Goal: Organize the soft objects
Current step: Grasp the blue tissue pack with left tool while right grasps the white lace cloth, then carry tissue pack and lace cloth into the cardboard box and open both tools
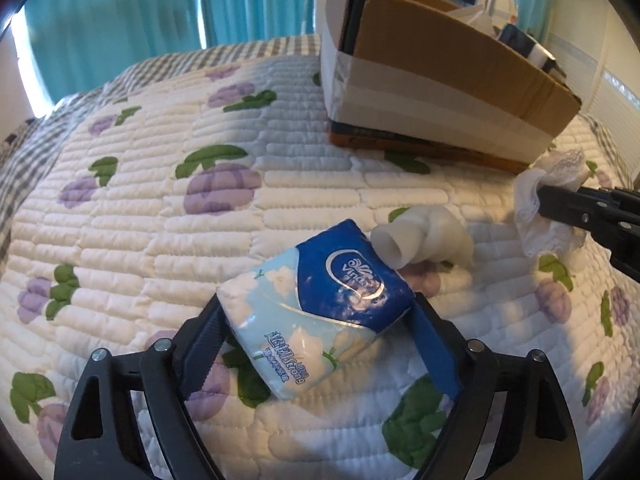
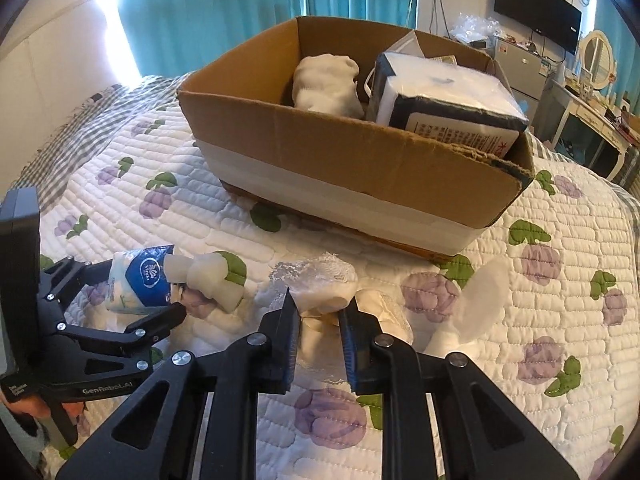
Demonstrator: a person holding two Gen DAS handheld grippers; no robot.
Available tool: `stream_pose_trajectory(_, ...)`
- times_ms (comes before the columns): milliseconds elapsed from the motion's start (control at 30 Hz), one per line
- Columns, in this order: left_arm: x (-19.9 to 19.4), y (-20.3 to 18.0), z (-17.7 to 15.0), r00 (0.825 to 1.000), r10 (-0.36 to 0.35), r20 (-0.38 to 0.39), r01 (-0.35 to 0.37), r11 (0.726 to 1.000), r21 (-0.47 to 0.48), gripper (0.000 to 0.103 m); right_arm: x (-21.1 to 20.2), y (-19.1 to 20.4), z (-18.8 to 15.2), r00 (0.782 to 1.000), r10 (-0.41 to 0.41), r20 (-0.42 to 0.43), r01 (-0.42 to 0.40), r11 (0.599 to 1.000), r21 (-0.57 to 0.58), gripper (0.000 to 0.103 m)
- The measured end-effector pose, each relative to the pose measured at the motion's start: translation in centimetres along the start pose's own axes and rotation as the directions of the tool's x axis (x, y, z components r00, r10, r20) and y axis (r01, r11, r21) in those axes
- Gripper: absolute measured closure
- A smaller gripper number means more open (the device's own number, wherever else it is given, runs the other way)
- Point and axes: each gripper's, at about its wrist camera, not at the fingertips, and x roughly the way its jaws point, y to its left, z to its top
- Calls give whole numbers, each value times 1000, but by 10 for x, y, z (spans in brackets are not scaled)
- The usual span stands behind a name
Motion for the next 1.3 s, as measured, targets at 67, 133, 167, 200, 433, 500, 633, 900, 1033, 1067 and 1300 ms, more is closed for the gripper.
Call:
stream_pose_trajectory(67, -5, -1, -2, 1000, 11, 1, -11, 1000, 5, 18, -3, 0, -2, 1000, -1, 5, 1, 1000, 3, 85)
stream_pose_trajectory(133, -11, -2, -3, 1000, 15, 0, -15, 1000, 7, 18, -8, 0, -4, 1000, -5, 11, 5, 1000, 7, 85)
stream_pose_trajectory(167, -15, -3, -4, 1000, 14, 2, -14, 1000, 5, 18, -11, 0, -6, 1000, -4, 15, 3, 1000, 9, 85)
stream_pose_trajectory(200, -22, -3, -5, 1000, 10, 6, -10, 1000, 4, 18, -14, 0, -7, 1000, -3, 15, 3, 1000, 12, 85)
stream_pose_trajectory(433, -64, -10, -7, 999, 4, 39, -5, 999, 31, 18, -53, -1, -15, 998, 5, 64, -8, 999, 39, 85)
stream_pose_trajectory(500, -81, -13, -5, 998, 6, 66, -9, 999, 43, 18, -67, 0, -17, 997, 8, 77, -11, 999, 41, 85)
stream_pose_trajectory(633, -110, -15, 5, 993, -5, 119, 0, 999, 40, 18, -95, 5, -19, 994, 3, 111, -6, 1000, 25, 85)
stream_pose_trajectory(900, -170, -28, 40, 969, -29, 245, 16, 999, 51, 19, -162, 12, -7, 977, -17, 212, 21, 1000, -18, 85)
stream_pose_trajectory(1033, -187, -33, 65, 954, -41, 297, 22, 998, 67, 18, -191, 8, 13, 963, -22, 268, 32, 999, -33, 85)
stream_pose_trajectory(1067, -190, -34, 73, 950, -44, 310, 22, 997, 72, 18, -196, 7, 18, 960, -22, 279, 33, 999, -35, 85)
stream_pose_trajectory(1300, -182, -45, 131, 927, -26, 373, -23, 991, 128, 18, -215, -14, 73, 940, -17, 342, 30, 999, -33, 85)
